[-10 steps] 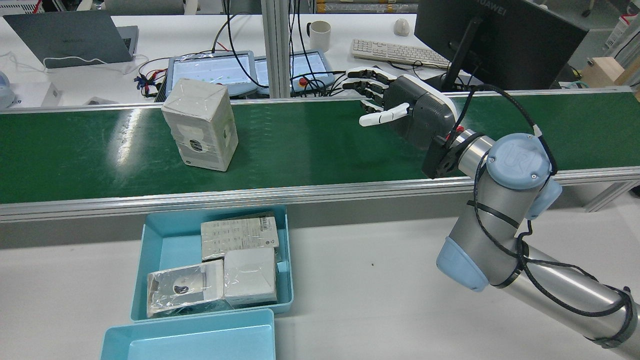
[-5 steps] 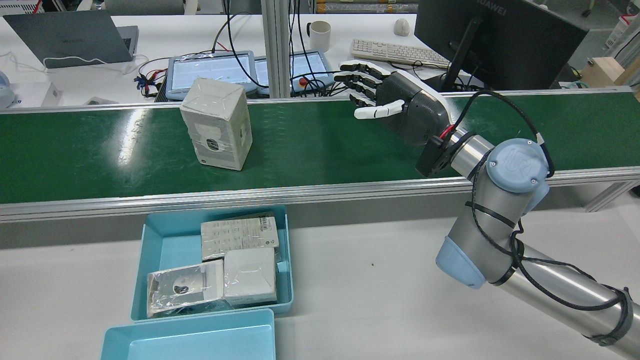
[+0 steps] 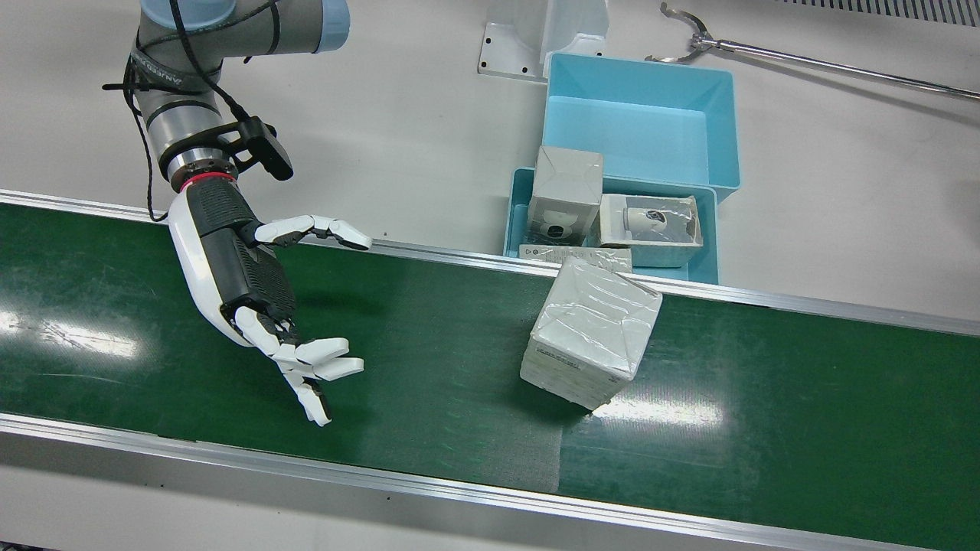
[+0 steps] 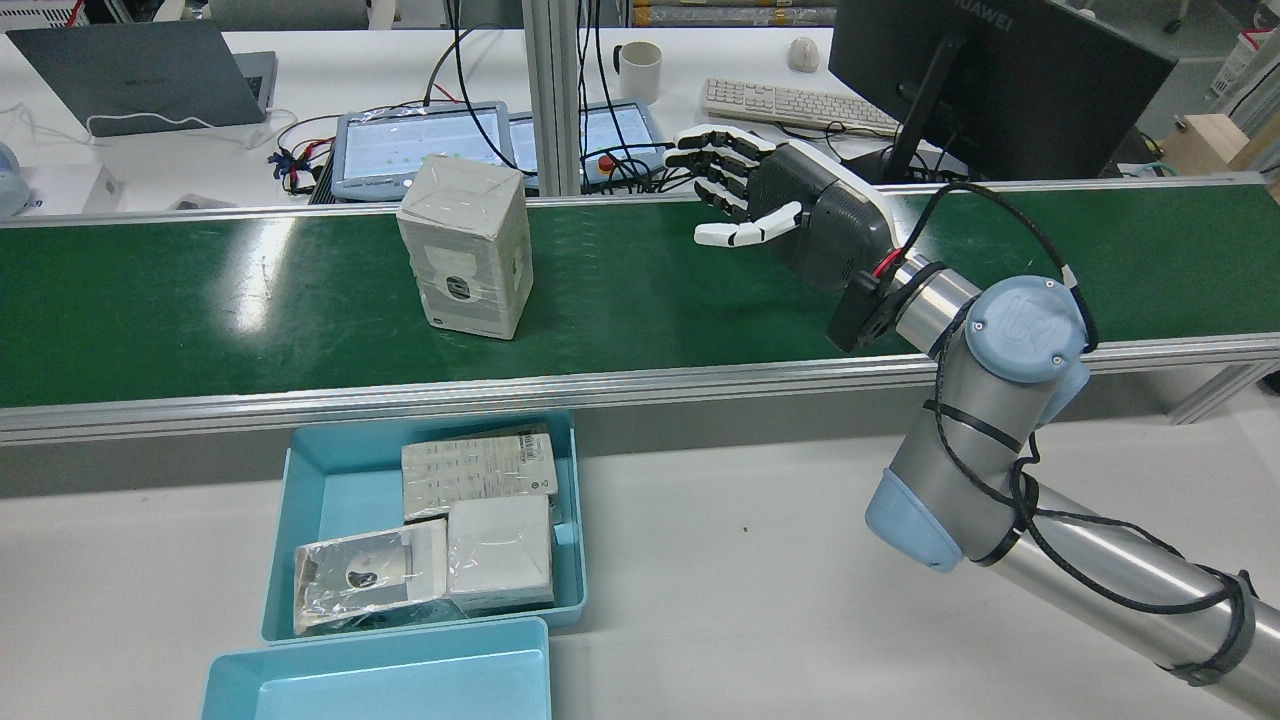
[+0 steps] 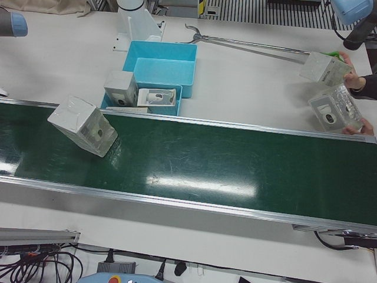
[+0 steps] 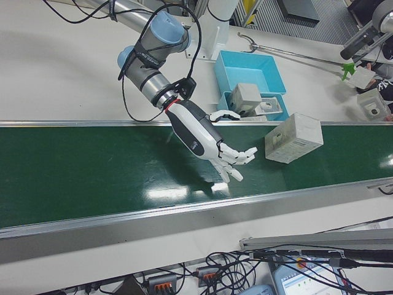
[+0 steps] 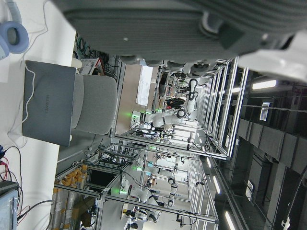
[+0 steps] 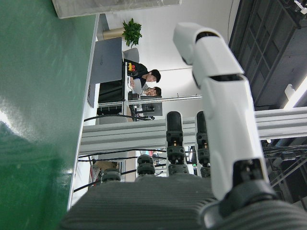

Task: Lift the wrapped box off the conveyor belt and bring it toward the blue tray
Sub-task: 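Move the right hand toward the wrapped white box and cup its side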

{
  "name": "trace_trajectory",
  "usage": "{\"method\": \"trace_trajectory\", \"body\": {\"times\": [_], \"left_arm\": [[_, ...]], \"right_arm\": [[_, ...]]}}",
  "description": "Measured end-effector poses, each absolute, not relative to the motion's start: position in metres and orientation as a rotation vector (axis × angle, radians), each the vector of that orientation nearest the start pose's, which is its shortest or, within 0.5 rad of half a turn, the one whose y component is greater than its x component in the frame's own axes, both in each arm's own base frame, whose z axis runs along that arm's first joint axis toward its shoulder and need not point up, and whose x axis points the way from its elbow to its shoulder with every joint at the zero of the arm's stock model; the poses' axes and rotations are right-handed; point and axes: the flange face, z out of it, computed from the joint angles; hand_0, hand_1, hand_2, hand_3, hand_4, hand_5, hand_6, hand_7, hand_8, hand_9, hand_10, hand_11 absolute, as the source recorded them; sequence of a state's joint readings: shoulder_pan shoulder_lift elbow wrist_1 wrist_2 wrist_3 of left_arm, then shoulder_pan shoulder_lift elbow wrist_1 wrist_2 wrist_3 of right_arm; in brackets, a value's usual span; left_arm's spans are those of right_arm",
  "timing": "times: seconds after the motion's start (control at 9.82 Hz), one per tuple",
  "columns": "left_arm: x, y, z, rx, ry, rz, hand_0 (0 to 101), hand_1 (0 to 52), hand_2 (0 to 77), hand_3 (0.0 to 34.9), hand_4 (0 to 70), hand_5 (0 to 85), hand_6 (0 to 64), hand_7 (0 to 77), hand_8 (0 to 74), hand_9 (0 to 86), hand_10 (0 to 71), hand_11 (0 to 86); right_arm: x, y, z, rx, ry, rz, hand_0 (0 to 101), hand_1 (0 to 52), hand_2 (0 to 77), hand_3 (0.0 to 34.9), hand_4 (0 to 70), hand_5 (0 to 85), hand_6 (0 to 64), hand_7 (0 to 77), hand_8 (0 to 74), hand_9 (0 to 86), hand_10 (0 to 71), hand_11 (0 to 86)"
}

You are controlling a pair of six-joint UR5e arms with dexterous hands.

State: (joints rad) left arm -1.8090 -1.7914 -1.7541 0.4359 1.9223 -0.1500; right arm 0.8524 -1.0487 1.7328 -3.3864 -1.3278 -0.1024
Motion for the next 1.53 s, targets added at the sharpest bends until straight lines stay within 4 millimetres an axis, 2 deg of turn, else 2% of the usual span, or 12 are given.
{"method": "trace_trajectory", "body": {"times": [0.2, 0.31, 0.51, 0.61, 0.71, 0.81, 1.02, 1.12, 1.32, 1.43, 1.53], "left_arm": [[-0.225, -0.505, 0.526, -0.303, 2.191, -2.279, 0, 0.0, 0.5, 0.0, 0.0, 0.5, 0.0, 0.0, 0.0, 0.0, 0.0, 0.0], [-0.225, -0.505, 0.526, -0.303, 2.191, -2.279, 0, 0.0, 0.5, 0.0, 0.0, 0.5, 0.0, 0.0, 0.0, 0.0, 0.0, 0.0], [-0.225, -0.505, 0.526, -0.303, 2.191, -2.279, 0, 0.0, 0.5, 0.0, 0.0, 0.5, 0.0, 0.0, 0.5, 0.0, 0.5, 0.0], [-0.225, -0.505, 0.526, -0.303, 2.191, -2.279, 0, 0.0, 0.5, 0.0, 0.0, 0.5, 0.0, 0.0, 0.5, 0.0, 0.5, 0.0], [-0.225, -0.505, 0.526, -0.303, 2.191, -2.279, 0, 0.0, 0.5, 0.0, 0.0, 1.1, 0.0, 0.0, 0.5, 0.0, 0.5, 0.0], [-0.225, -0.505, 0.526, -0.303, 2.191, -2.279, 0, 0.0, 0.5, 0.0, 0.0, 1.1, 0.0, 0.0, 0.0, 0.0, 0.0, 0.0], [-0.225, -0.505, 0.526, -0.303, 2.191, -2.279, 0, 0.0, 0.5, 0.0, 0.0, 1.1, 0.5, 0.5, 0.0, 0.0, 0.0, 0.0], [-0.225, -0.505, 0.526, -0.303, 2.191, -2.279, 0, 0.0, 0.5, 0.0, 0.0, 1.1, 0.0, 0.0, 0.0, 0.0, 0.5, 0.0], [-0.225, -0.505, 0.526, -0.303, 2.191, -2.279, 0, 0.0, 0.5, 0.0, 0.0, 1.1, 0.0, 0.5, 0.5, 0.0, 0.5, 0.0], [-0.225, -0.505, 0.526, -0.303, 2.191, -2.279, 0, 0.0, 0.5, 0.0, 0.0, 1.1, 0.0, 0.5, 0.5, 0.0, 0.5, 0.0], [-0.225, -0.505, 0.526, -0.303, 2.191, -2.279, 0, 0.0, 0.5, 0.0, 0.0, 1.1, 0.0, 0.0, 0.5, 0.0, 0.5, 0.0]], "right_arm": [[-0.307, -0.591, 0.335, 0.647, 2.783, -1.813, 53, 22.9, 25.6, 12.1, 14.2, 31.1, 7.6, 27.3, 2.7, 8.7, 0.0, 2.2], [-0.308, -0.591, 0.336, 0.644, 2.786, -1.816, 52, 20.7, 22.4, 13.6, 14.2, 31.1, 7.1, 28.4, 2.2, 8.7, 0.5, 1.6], [-0.310, -0.591, 0.335, 0.639, 2.793, -1.817, 52, 20.7, 22.4, 13.3, 14.2, 31.1, 7.1, 27.8, 1.6, 8.2, 0.5, 1.6], [-0.311, -0.590, 0.335, 0.637, 2.795, -1.818, 52, 19.6, 22.4, 14.3, 14.7, 31.1, 7.6, 27.3, 2.2, 7.6, 0.5, 1.6], [-0.313, -0.590, 0.335, 0.632, 2.799, -1.821, 51, 19.6, 21.3, 13.7, 14.7, 31.1, 7.6, 27.8, 2.2, 7.6, 0.5, 1.6], [-0.314, -0.589, 0.336, 0.622, 2.804, -1.831, 51, 16.9, 20.7, 14.3, 14.7, 31.1, 7.6, 27.8, 1.6, 7.6, 0.5, 1.6], [-0.317, -0.587, 0.334, 0.602, 2.812, -1.857, 49, 14.7, 15.3, 16.8, 14.7, 30.0, 7.6, 27.8, 0.0, 7.1, 0.0, 1.6], [-0.319, -0.587, 0.330, 0.595, 2.817, -1.867, 49, 15.3, 15.3, 17.4, 10.9, 30.0, 7.6, 27.8, 0.0, 7.1, 0.0, 1.6], [-0.322, -0.586, 0.324, 0.588, 2.823, -1.874, 50, 16.4, 14.7, 17.3, 13.1, 31.1, 7.6, 27.8, 0.0, 7.1, 0.0, 1.6], [-0.324, -0.586, 0.322, 0.583, 2.822, -1.878, 50, 16.4, 15.8, 18.8, 13.1, 31.1, 7.6, 27.8, 1.6, 6.5, 0.0, 1.6], [-0.329, -0.583, 0.321, 0.585, 2.820, -1.883, 50, 18.0, 19.1, 18.7, 13.6, 31.1, 7.6, 28.9, 1.6, 7.1, 0.0, 1.6]]}}
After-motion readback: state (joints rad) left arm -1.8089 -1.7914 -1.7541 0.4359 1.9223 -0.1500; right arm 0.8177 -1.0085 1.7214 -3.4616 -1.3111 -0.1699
